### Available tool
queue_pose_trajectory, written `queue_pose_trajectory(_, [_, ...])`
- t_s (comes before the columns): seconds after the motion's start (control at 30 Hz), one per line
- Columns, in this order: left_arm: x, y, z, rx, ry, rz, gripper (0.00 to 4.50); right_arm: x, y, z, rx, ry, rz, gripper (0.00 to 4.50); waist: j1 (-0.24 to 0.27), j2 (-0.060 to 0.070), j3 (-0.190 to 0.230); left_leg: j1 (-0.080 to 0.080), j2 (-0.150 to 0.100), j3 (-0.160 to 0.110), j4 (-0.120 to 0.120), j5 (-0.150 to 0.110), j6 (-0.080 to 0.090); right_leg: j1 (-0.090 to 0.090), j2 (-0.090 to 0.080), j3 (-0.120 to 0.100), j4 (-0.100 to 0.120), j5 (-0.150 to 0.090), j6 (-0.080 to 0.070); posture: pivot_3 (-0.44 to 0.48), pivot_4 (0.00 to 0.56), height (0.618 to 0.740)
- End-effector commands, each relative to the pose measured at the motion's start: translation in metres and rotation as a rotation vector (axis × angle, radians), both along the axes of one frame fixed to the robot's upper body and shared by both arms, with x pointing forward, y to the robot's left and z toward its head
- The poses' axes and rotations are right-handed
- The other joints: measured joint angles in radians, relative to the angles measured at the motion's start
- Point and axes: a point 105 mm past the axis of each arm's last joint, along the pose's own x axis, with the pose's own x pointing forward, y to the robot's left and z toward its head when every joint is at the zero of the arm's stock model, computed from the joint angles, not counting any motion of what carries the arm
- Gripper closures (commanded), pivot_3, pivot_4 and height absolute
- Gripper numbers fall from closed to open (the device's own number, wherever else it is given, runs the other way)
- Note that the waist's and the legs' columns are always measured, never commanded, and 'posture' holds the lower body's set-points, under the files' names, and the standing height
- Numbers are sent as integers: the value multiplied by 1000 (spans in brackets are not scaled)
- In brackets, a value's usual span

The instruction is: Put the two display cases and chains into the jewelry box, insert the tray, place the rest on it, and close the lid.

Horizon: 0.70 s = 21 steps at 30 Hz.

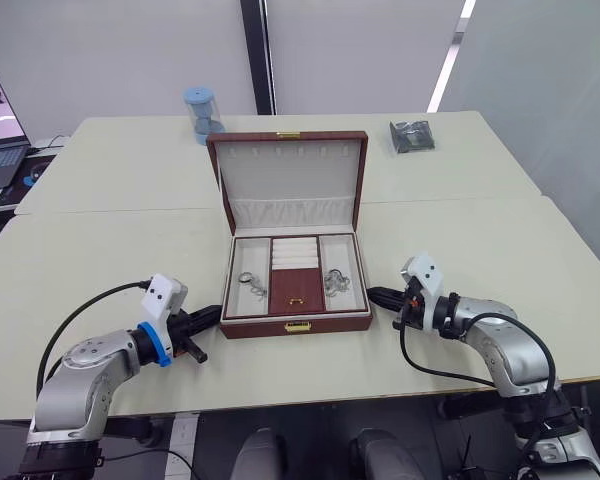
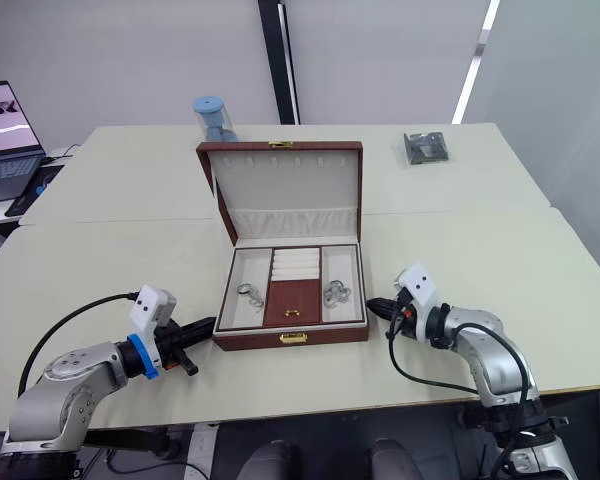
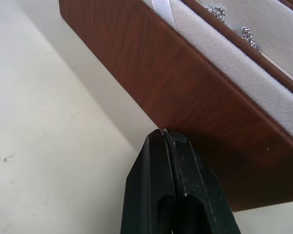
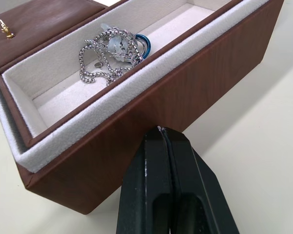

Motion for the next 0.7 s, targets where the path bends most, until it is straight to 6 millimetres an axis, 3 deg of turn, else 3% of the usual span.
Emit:
queue_pose_trajectory(0.03, [-12, -42, -2, -90, 5, -204, 4500, -17, 36, 5, 88, 10, 150, 4473, 0, 0, 0, 0, 0, 0, 0, 0, 0, 0, 0, 0, 0, 0, 0, 0, 150, 740])
queue_pose_trajectory(0.37, [-1, -16, 9, -44, -110, -117, 4500, 3, -6, 27, 102, -70, -5, 4473, 2, 1, 1, -2, 0, 0, 0, 0, 0, -1, 0, -1, 0, 0, 0, 0, 150, 740])
queue_pose_trajectory(0.47, [-1, -7, 20, -30, -196, -62, 4500, 13, -23, 35, 108, -102, -70, 4473, 2, 1, 1, -2, 0, 0, 0, 0, 0, -1, 0, 0, 0, 0, 0, 0, 150, 740])
queue_pose_trajectory(0.7, [-37, 10, 47, 6, -374, -1, 4500, 43, -38, 57, 111, -181, -85, 4473, -3, 0, 2, -1, 0, 0, 0, 0, 0, -1, 0, 0, 0, 0, 0, 0, 150, 740])
